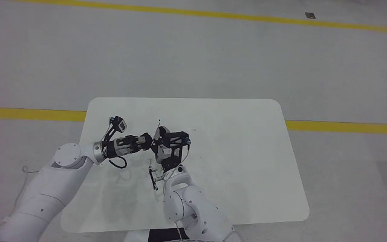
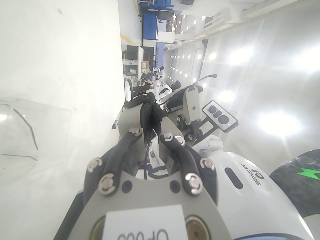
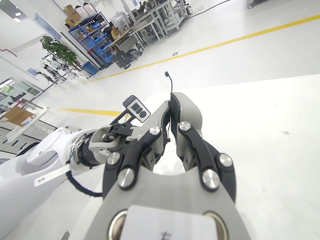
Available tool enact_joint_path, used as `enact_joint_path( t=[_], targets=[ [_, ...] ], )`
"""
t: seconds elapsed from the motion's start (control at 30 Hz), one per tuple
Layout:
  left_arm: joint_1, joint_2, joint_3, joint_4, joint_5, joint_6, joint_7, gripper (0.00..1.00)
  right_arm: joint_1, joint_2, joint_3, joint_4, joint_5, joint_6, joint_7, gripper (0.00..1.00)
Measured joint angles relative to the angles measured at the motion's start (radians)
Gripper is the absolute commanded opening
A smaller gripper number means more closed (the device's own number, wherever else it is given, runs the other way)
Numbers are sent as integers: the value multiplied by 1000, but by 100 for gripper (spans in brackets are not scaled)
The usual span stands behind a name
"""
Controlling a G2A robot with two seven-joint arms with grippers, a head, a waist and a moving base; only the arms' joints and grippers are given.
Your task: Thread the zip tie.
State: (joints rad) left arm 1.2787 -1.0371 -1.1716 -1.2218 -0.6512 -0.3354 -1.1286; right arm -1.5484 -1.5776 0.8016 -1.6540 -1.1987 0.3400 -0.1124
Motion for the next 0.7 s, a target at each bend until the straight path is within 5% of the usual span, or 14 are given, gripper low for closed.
enact_joint_path(
  t=[0.7],
  targets=[
    [0,0,0,0,0,0,0,0,-10,-4,16,0,-25,0,15,0]
  ],
)
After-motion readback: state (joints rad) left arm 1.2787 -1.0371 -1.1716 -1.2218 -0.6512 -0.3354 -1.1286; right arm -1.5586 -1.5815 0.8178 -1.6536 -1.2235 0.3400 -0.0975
